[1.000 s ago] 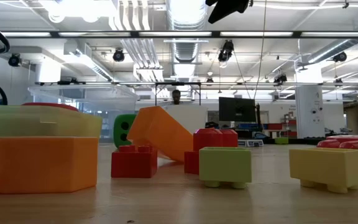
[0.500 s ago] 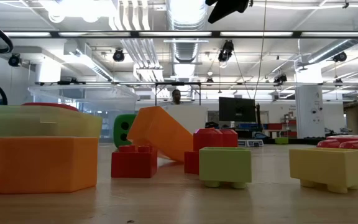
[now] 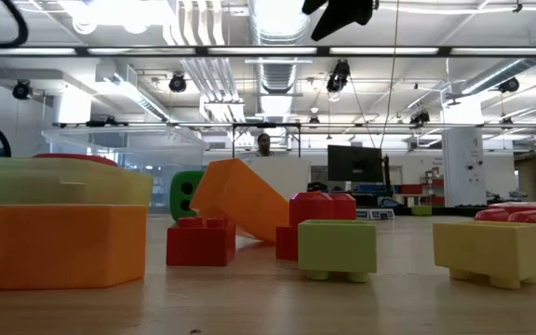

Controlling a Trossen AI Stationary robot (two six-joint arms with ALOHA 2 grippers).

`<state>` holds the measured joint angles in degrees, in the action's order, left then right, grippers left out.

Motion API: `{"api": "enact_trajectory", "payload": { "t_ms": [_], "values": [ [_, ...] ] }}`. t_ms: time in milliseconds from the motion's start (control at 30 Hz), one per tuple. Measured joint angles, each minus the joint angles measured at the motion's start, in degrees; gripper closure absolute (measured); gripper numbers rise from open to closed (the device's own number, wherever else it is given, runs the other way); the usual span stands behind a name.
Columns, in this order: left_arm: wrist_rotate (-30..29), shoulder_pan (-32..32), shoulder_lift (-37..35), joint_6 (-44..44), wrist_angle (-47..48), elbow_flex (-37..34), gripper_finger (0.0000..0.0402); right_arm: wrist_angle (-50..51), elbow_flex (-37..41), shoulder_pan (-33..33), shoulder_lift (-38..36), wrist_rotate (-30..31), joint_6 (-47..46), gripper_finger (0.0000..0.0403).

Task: Pick & Place Toys
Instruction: Put the dark green game piece into the white bin

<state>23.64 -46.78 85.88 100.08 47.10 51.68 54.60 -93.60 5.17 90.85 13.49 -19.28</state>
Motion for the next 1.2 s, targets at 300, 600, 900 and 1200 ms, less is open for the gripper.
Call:
{"api": "enact_trajectory", "payload": {
  "t_ms": [300, 600, 900, 1200],
  "values": [
    [-13.1, 0.4, -0.8, -10.2, 17.7, 13.5, 0.0199, 1.6, 0.2, -8.9, -0.3, 1.0, -0.5, 0.0093],
    [-14.9, 0.4, -1.4, -9.3, 24.4, 17.6, 0.0199, 5.7, 4.2, -27.0, -0.4, 0.8, -6.4, 0.0093],
    [-18.4, 0.4, -1.6, -8.6, 24.5, 17.4, 0.0199, 2.2, 14.9, -48.0, -0.3, -7.4, -10.8, 0.0094],
    [-20.3, 0.8, -1.6, -8.6, 24.7, 17.4, 0.0199, -4.5, 24.1, -60.3, -0.3, -7.5, -13.4, 0.0094]
  ]
}}
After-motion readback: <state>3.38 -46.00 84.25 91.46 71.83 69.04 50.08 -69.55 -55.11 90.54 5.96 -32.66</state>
